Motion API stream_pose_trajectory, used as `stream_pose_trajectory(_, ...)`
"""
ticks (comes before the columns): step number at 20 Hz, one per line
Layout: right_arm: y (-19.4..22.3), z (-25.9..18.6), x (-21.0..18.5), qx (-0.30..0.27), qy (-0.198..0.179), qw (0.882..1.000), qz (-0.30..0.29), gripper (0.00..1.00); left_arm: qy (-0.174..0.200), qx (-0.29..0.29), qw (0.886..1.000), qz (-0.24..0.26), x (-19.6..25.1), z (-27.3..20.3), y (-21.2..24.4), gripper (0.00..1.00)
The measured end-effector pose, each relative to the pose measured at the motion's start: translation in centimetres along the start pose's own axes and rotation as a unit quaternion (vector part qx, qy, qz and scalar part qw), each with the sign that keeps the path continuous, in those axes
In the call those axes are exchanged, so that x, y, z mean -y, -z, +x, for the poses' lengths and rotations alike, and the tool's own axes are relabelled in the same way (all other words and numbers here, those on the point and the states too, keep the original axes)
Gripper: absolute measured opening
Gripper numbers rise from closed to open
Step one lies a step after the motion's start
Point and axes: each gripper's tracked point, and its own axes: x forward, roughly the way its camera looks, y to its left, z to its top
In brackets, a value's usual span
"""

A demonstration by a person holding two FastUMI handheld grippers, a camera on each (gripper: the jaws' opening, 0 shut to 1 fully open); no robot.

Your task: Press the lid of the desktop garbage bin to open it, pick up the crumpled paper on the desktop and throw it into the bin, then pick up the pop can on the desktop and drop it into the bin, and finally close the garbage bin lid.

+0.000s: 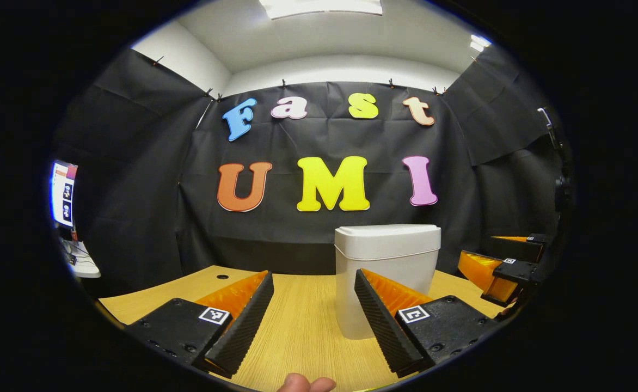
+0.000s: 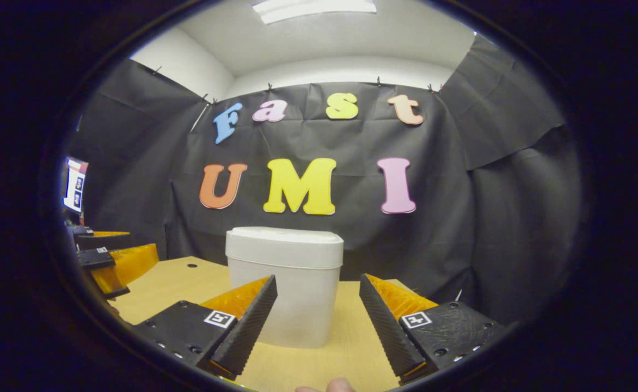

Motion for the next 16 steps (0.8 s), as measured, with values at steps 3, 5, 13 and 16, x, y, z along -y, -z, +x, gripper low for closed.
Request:
stream_pose_trajectory(3,-0.8,-0.6,0.4,0.009,0.003,1.0,0.013,0.96,0.006,-0.003,1.0,0.0,0.2,-0.1,0.1,0.96)
stream_pose_trajectory(5,-1.0,-0.4,0.8,0.014,0.01,1.0,0.017,0.94,0.007,-0.004,1.0,-0.001,0.1,-0.1,0.3,0.96)
stream_pose_trajectory(13,-1.3,-0.6,0.4,0.025,0.013,1.0,0.01,0.96,0.0,-0.008,1.0,0.001,0.0,-0.1,0.6,0.96)
stream_pose_trajectory(16,-1.3,-0.7,0.1,0.025,0.011,1.0,0.008,0.94,0.001,-0.009,1.0,0.003,0.0,-0.1,0.7,0.96)
